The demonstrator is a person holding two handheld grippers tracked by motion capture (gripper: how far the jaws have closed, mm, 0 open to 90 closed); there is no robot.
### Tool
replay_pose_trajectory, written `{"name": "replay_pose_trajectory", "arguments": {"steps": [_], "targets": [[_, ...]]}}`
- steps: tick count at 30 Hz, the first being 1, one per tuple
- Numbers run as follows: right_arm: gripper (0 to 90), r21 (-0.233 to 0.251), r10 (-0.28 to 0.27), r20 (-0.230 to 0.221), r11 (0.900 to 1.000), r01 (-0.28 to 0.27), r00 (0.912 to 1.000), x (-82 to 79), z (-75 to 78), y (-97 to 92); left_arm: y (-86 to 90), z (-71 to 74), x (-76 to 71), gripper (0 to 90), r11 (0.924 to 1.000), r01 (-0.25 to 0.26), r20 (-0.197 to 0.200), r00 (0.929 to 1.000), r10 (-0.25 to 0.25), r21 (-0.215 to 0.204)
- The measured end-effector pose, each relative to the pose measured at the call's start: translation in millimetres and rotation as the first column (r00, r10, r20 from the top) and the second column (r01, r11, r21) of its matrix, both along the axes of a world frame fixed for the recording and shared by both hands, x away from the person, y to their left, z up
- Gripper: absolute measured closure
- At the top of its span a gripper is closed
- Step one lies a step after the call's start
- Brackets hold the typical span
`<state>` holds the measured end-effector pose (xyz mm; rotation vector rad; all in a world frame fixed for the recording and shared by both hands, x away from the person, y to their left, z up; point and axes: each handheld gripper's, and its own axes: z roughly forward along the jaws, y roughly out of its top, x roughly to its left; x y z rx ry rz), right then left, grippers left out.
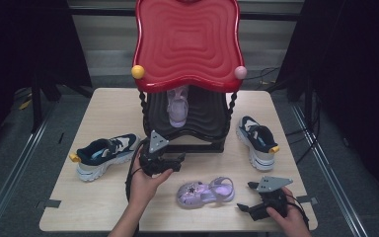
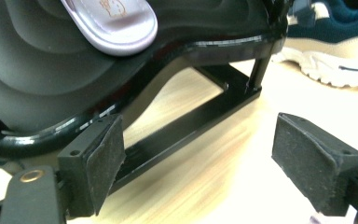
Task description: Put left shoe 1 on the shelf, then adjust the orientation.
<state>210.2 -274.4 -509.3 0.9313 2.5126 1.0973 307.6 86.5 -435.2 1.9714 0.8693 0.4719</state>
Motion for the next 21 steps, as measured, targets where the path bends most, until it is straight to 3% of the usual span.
{"name": "replay_pose_trajectory", "arguments": {"steps": [12,21], "targets": [[13.7,0.000,0.000,0.000,1.0000,0.000,1.0000,0.0,0.0,0.0,14.7,-16.4,-8.3,16.9,0.9995,0.019,-0.041,0.9990,-0.018,0.025],[13.7,0.000,0.003,0.004,1.0000,-0.003,1.0000,0.3,-0.1,0.0,26.6,-32.5,-13.6,17.4,0.9974,0.029,-0.055,0.9982,-0.025,0.066]]}}
